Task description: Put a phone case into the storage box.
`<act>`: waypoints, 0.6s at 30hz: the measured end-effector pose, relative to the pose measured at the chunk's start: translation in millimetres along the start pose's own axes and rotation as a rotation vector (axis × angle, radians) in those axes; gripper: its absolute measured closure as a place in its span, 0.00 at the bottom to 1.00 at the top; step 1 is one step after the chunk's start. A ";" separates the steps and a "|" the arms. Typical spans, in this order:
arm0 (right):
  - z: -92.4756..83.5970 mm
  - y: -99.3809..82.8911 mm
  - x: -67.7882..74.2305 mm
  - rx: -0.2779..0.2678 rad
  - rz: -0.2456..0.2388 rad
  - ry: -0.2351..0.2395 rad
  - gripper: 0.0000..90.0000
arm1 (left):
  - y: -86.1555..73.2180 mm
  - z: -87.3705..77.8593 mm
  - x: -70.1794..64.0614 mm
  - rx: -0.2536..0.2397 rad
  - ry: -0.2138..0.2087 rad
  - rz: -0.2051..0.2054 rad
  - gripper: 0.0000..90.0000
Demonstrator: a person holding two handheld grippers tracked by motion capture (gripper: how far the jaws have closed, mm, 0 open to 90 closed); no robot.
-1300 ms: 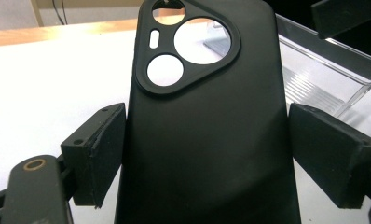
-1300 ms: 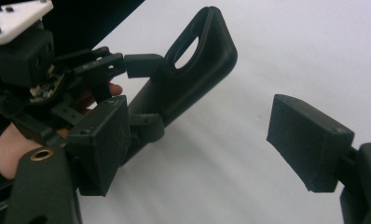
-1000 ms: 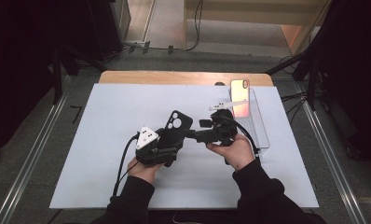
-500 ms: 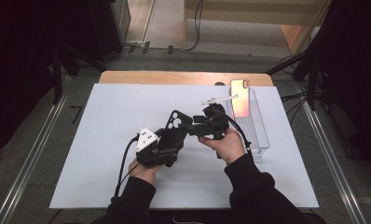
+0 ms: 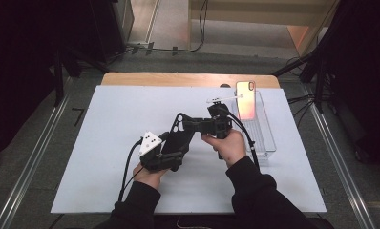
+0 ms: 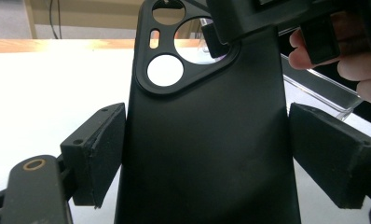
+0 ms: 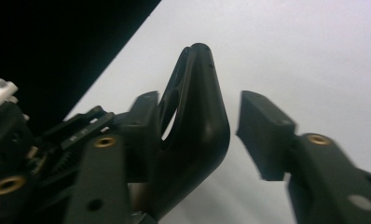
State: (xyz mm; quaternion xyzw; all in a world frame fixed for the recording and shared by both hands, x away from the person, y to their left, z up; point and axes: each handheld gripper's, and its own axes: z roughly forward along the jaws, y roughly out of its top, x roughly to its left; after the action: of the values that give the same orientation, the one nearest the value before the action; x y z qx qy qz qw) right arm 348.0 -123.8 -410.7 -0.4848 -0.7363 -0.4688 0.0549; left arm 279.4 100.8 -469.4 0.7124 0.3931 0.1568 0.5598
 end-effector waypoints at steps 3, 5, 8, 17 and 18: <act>-2.7 0.3 -3.2 -0.010 0.035 0.029 0.67 | -0.2 0.5 -0.3 0.004 -0.009 -0.004 0.16; -4.5 0.1 -4.9 -0.024 0.038 0.052 0.75 | -0.3 0.7 -0.8 0.003 -0.009 -0.003 0.16; -6.2 1.1 -7.8 -0.010 0.083 0.087 0.79 | -0.7 0.9 -1.5 0.003 -0.012 -0.002 0.16; -10.7 2.0 -6.3 -0.017 0.105 0.152 0.85 | 0.4 1.9 -2.3 0.013 -0.037 -0.006 0.15; -11.1 2.3 -6.5 -0.017 0.108 0.152 0.86 | 0.9 2.1 -1.7 0.015 -0.048 -0.017 0.15</act>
State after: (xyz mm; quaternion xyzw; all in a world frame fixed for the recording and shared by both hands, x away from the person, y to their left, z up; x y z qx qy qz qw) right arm 349.1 -136.2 -406.5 -0.4873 -0.6988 -0.5068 0.1317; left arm 280.1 98.0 -468.8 0.7167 0.3868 0.1318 0.5652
